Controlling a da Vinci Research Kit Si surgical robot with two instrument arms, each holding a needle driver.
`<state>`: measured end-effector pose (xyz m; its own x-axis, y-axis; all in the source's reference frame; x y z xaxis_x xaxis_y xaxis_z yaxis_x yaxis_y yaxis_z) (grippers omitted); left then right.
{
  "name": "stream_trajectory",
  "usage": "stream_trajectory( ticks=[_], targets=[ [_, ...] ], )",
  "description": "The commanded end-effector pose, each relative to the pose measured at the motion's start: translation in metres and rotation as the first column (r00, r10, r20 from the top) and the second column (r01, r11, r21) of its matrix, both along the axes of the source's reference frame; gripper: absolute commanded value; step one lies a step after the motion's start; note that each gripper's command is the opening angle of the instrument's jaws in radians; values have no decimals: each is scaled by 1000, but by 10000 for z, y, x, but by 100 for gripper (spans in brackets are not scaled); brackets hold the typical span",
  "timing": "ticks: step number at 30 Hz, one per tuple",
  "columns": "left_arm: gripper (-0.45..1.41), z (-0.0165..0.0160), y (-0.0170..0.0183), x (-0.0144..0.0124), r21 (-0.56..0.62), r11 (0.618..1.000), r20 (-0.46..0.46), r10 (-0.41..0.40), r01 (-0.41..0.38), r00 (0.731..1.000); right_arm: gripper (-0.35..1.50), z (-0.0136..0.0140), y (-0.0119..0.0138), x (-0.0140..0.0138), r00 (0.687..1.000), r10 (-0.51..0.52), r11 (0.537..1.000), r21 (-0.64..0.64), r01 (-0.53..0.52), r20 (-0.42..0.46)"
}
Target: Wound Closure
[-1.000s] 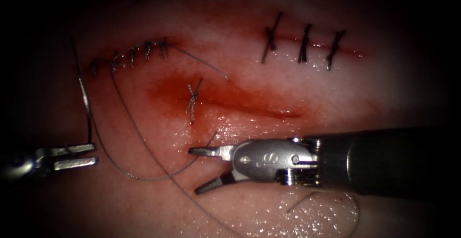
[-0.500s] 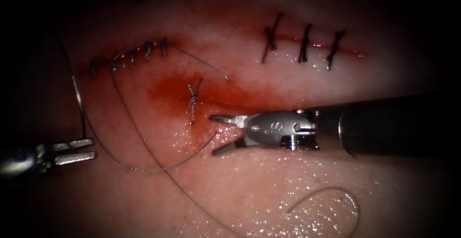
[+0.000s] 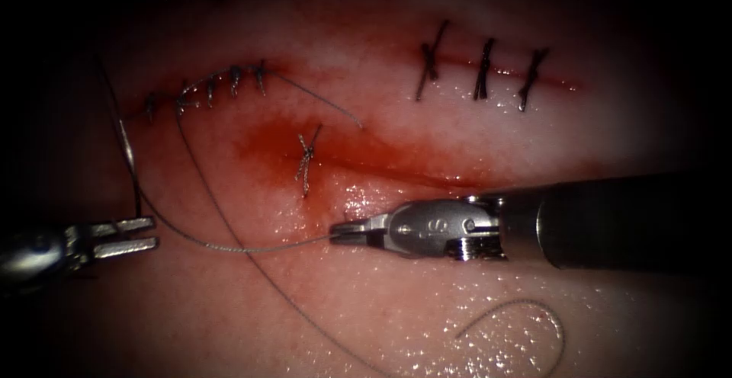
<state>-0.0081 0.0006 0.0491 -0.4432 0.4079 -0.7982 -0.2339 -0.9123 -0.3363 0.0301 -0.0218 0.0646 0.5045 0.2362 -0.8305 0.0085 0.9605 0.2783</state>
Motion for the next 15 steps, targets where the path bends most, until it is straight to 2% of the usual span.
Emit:
stream_trajectory(
  ticks=[1, 8, 15],
  targets=[
    [-45, 7, -9, -7, 5, 1000, -14, 16, -16, 1000, -35, -13, -30, 9, 1000, -17, 1000, 22, 17, -9],
    [-45, 10, -24, -19, 16, 997, -37, 71, -70, 997, -35, -60, -81, 12, 999, -36, 998, 46, 36, 0],
    [-45, -3, -39, -24, 42, 993, -59, 113, -111, 992, -35, -95, -112, 23, 999, -38, 997, 74, 38, 7]
  ],
)
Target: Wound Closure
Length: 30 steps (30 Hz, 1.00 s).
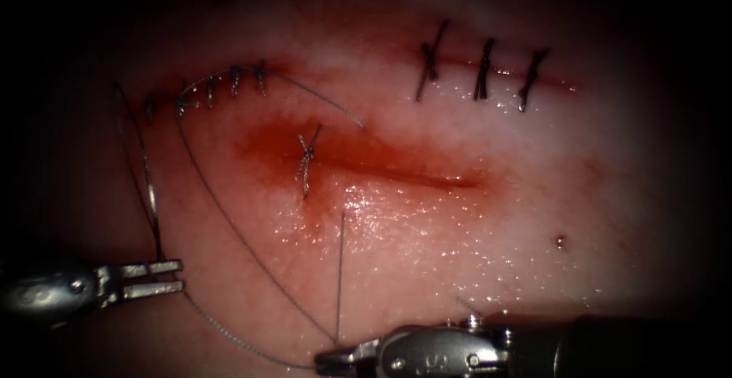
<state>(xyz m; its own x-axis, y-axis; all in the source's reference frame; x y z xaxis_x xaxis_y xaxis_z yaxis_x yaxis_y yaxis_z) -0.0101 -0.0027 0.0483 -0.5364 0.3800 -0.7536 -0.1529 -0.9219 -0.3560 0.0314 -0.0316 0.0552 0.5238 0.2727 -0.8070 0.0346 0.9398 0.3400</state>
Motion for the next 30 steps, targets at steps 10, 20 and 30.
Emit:
stream_trajectory(
  ticks=[10, 20, 30],
  targets=[
    [-45, 6, -7, -2, 7, 1000, -2, 12, -12, 1000, -6, -11, -4, 28, 999, 7, 999, 45, -5, -34],
    [-45, 14, 1, 14, -15, 1000, -48, -3, 2, 999, 113, 15, 81, -8, 989, 133, 986, -90, -138, -68],
    [-45, 22, 6, 18, -25, 1000, -69, -13, 11, 998, 110, 80, 127, -25, 983, 179, 971, -152, -183, -44]
  ],
)
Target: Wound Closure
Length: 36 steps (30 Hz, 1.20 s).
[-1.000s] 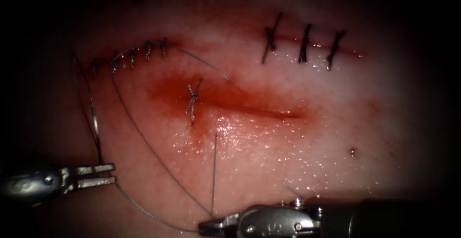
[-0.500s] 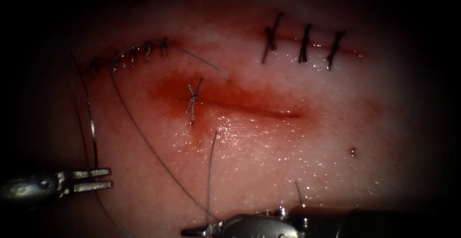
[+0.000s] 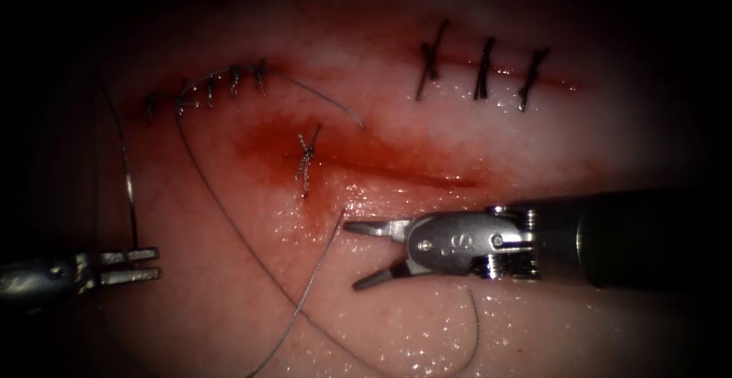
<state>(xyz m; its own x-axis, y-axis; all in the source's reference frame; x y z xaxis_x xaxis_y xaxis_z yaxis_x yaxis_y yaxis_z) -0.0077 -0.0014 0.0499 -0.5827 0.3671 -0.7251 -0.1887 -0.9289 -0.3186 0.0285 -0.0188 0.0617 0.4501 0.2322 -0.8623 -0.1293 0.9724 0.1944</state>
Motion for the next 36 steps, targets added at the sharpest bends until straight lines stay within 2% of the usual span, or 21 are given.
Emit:
stream_trajectory(
  ticks=[1, 7, 10, 13, 16, 17, 26, 32, 36],
  targets=[
    [-45, 6, -7, -6, 3, 1000, 0, 1, -1, 1000, 110, 26, 2, 5, 1000, 6, 1000, -9, -6, 8],
    [-45, 7, -6, -8, 3, 1000, -1, -2, 2, 1000, 111, 73, 1, 16, 999, -13, 1000, -8, 14, 30],
    [-45, 8, -5, -8, 3, 1000, -2, -2, 2, 1000, 101, 86, -2, 21, 999, -22, 1000, 6, 22, 37],
    [-45, 8, -5, -8, 3, 1000, -2, -2, 2, 1000, 63, 92, -4, 24, 999, -36, 999, 20, 36, 23],
    [-45, 9, -4, -9, 3, 1000, -2, -3, 3, 1000, -28, 91, -5, 24, 998, -59, 998, 31, 58, 11],
    [-45, 9, -4, -9, 2, 1000, -3, -4, 4, 1000, -35, 89, -6, 24, 998, -60, 998, 33, 59, 10],
    [-45, 17, 1, -10, 0, 1000, -4, -5, 5, 1000, -35, 62, -24, 14, 996, -86, 996, 40, 86, 13],
    [-45, 24, 2, -9, -7, 1000, -8, -7, 7, 1000, -35, 26, -72, 2, 988, -150, 988, 48, 149, 18],
    [-45, 27, 2, -9, -9, 1000, -10, -8, 8, 1000, -35, -8, -112, 7, 982, -188, 981, 55, 188, -6]
  ],
)
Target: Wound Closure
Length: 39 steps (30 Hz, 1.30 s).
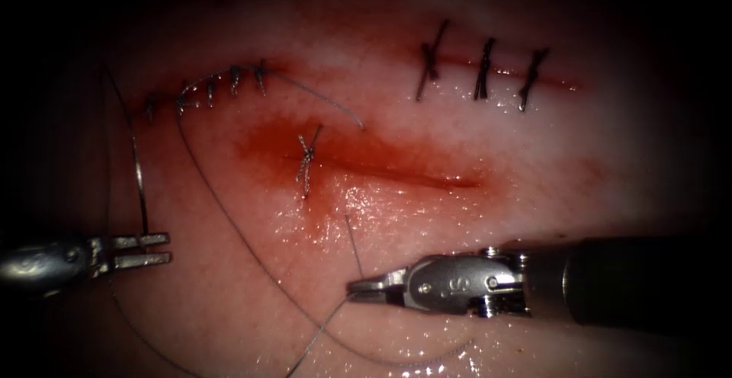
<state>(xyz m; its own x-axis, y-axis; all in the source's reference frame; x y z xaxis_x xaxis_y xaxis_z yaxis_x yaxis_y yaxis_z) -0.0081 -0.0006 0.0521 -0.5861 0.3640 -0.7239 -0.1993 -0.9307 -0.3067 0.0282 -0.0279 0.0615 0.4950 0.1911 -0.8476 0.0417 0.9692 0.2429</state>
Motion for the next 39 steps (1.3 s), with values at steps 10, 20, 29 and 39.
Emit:
stream_trajectory(
  ticks=[10, 20, 29, 39],
  targets=[
    [-45, 6, -6, -5, 2, 1000, -2, 0, 0, 1000, -35, -73, -82, 37, 996, -76, 994, 69, 79, -39],
    [-45, 5, -7, -5, 2, 1000, -3, 0, 0, 1000, 47, -86, -72, 56, 996, -60, 992, 108, 66, -60],
    [-45, 5, -7, -4, 2, 1000, -3, 0, 0, 1000, 114, -77, 5, 27, 996, 60, 998, 6, -60, -69],
    [-45, 5, -7, -2, 2, 1000, -3, 0, 0, 1000, 114, -38, 62, 8, 990, 113, 993, -32, -116, -79]
  ],
)
